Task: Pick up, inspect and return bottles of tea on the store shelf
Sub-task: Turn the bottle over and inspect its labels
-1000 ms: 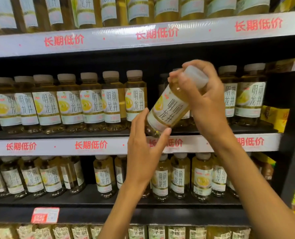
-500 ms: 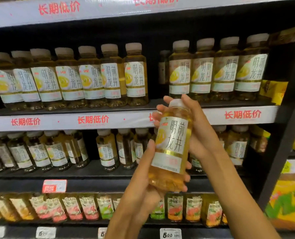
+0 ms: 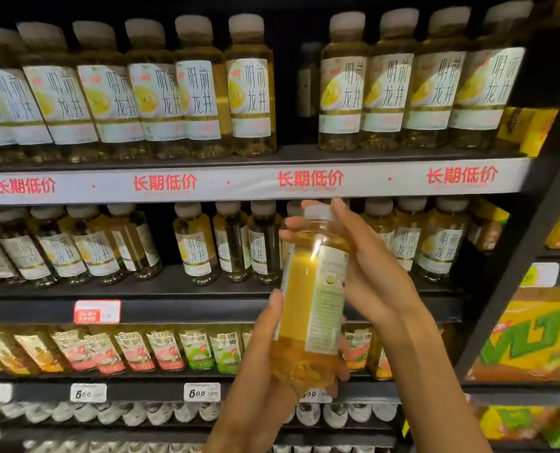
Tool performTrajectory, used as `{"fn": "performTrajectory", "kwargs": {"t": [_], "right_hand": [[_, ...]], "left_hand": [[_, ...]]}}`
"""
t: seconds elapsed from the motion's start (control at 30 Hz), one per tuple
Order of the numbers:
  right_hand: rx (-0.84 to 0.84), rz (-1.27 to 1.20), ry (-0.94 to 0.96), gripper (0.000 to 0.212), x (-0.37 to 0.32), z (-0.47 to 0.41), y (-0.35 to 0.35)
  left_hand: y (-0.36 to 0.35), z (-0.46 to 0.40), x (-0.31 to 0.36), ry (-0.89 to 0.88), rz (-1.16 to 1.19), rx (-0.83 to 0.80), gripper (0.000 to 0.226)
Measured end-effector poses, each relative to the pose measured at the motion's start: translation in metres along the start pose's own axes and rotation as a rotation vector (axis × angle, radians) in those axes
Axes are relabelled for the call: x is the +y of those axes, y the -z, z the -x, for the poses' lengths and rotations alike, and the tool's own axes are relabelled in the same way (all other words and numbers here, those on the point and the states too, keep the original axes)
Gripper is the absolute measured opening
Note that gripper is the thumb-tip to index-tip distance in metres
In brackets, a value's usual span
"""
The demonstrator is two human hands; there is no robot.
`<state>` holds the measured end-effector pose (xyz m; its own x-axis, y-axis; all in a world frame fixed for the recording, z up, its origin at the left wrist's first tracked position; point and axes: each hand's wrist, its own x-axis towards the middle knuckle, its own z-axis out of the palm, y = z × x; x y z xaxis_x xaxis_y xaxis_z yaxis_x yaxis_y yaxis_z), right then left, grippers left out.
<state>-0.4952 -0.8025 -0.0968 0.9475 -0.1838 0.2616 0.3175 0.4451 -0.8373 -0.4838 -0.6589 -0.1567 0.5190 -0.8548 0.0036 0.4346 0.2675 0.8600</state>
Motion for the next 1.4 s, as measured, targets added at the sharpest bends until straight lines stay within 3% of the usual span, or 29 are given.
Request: {"fn": "performTrajectory", "kwargs": {"t": [0.1, 0.2, 0.3, 0.47, 0.6, 0.67, 0.73, 0.9, 1.0, 1.2, 1.27, 1.4], "right_hand": [[0.027, -0.092, 0.01, 0.044, 0.012, 0.011, 0.005], [0.104, -0.005, 0.101, 0.039, 0.02, 0.025, 0.013], [0.22, 0.059, 0.168, 0.044, 0.031, 0.037, 0.017], [0.232, 0.023, 0.158, 0.047, 0.038, 0.047, 0.017], [0.167, -0.125, 0.079, 0.05, 0.043, 0.049, 0.016], [0.172, -0.142, 0.063, 0.047, 0.047, 0.051, 0.017], [0.216, -0.067, 0.075, 0.038, 0.047, 0.053, 0.018], [0.361, 0.006, 0.098, 0.043, 0.043, 0.054, 0.014], [0.371, -0.023, 0.07, 0.043, 0.043, 0.052, 0.012], [0.236, -0.145, 0.024, 0.045, 0.043, 0.053, 0.015], [0.207, -0.145, 0.056, 0.04, 0.044, 0.055, 0.015], [0.299, 0.043, 0.139, 0.04, 0.046, 0.058, 0.014]], "left_hand": [[0.008, 0.005, -0.007, 0.065, -0.008, -0.038, 0.073], [0.013, 0.011, -0.009, 0.03, -0.341, 0.118, 0.057], [0.011, 0.012, -0.016, -0.038, -0.448, 0.23, 0.052], [0.009, 0.012, -0.029, -0.065, -0.339, 0.274, 0.058], [0.014, 0.015, -0.033, 0.075, -0.072, 0.126, 0.066], [0.017, 0.016, -0.038, 0.124, -0.155, 0.099, 0.065], [0.018, 0.018, -0.042, 0.118, -0.358, 0.192, 0.058], [0.009, 0.015, -0.04, -0.098, -0.558, 0.291, 0.052], [0.006, 0.014, -0.039, -0.183, -0.527, 0.338, 0.053], [0.016, 0.021, -0.037, 0.034, -0.141, 0.111, 0.062], [0.017, 0.019, -0.044, 0.042, -0.171, 0.139, 0.06], [0.012, 0.018, -0.042, -0.035, -0.48, 0.301, 0.054]]}}
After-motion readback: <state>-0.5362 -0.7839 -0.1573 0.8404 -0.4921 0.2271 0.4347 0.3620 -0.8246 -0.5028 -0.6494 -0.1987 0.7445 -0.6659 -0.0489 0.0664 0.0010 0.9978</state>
